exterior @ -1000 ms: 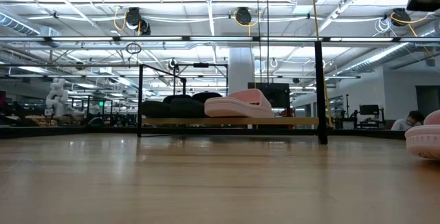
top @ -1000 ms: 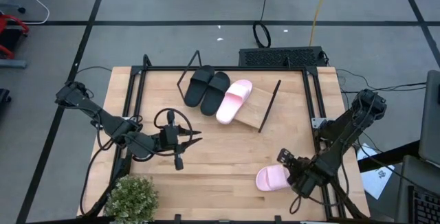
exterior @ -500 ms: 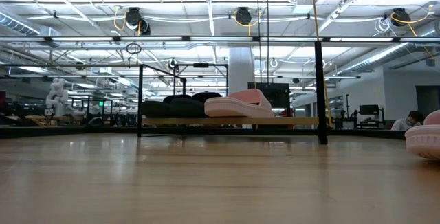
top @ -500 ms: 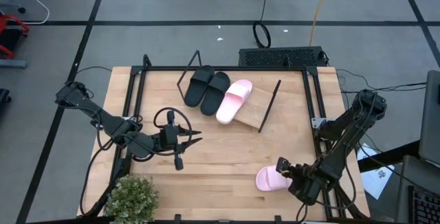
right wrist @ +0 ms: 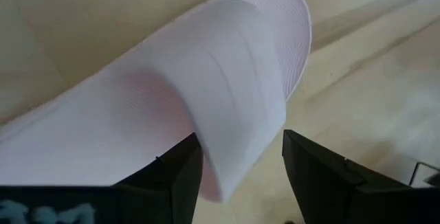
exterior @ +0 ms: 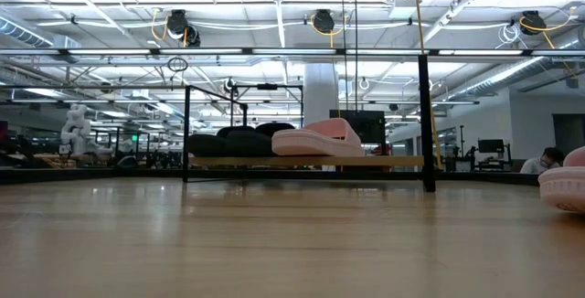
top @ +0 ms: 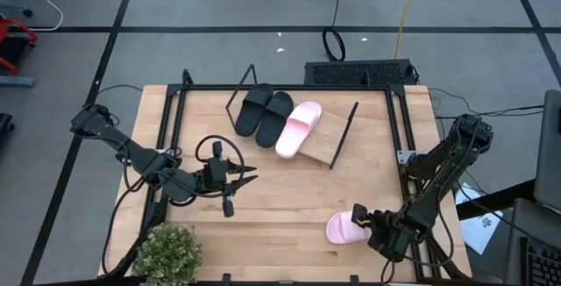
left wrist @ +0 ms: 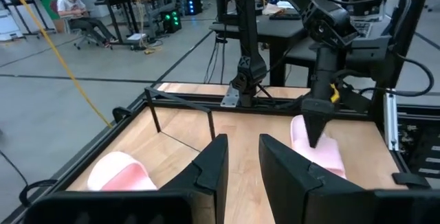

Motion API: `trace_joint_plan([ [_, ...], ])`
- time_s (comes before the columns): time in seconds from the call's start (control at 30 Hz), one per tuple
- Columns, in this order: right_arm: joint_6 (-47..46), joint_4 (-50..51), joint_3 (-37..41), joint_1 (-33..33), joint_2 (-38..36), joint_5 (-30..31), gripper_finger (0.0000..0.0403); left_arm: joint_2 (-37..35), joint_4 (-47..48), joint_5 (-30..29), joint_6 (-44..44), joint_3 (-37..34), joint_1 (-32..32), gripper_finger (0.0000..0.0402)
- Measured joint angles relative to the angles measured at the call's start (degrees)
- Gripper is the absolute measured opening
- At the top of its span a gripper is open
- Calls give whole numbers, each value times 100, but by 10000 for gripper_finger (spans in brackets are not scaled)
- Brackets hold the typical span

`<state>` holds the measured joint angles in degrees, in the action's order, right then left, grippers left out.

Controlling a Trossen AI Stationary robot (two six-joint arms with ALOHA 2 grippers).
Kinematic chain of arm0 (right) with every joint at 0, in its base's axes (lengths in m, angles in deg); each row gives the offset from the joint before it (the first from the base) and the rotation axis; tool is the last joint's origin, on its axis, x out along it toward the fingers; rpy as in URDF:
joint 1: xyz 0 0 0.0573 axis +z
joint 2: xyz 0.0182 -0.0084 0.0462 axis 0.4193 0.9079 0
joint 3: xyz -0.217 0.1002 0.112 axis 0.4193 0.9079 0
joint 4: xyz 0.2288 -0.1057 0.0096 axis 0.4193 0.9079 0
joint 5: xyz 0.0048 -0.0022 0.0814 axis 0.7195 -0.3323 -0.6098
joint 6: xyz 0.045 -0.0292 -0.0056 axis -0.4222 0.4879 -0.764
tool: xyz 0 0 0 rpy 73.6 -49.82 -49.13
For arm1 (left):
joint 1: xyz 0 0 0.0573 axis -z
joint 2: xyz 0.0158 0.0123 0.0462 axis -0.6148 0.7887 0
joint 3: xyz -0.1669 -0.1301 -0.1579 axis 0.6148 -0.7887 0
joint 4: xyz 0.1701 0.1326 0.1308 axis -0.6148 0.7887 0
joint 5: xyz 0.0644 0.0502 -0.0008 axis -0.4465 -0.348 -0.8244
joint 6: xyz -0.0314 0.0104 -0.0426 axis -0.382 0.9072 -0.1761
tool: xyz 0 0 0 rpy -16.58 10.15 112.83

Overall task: Pick and place slides into the shelf
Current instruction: Put the pink slides on the shelf

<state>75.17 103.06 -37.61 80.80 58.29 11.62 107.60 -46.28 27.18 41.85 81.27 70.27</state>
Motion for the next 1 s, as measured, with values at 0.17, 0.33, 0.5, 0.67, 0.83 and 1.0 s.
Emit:
trace_joint_plan([
  [0.17,158,-445,287,0,0,21,189,0,1,-69,-4,0,0,86],
  [0.33,328,-667,322,0,0,322,180,0,2,-118,0,0,0,86],
  [0.5,578,-812,326,10,0,439,126,0,2,-150,-13,0,0,86],
  [0.67,574,-801,326,132,0,429,46,0,2,-151,-15,0,0,86],
  [0.83,399,-811,326,203,0,450,11,0,4,-153,-15,0,0,86],
  [1.0,109,-789,171,201,0,448,5,0,4,-155,-15,0,0,86],
])
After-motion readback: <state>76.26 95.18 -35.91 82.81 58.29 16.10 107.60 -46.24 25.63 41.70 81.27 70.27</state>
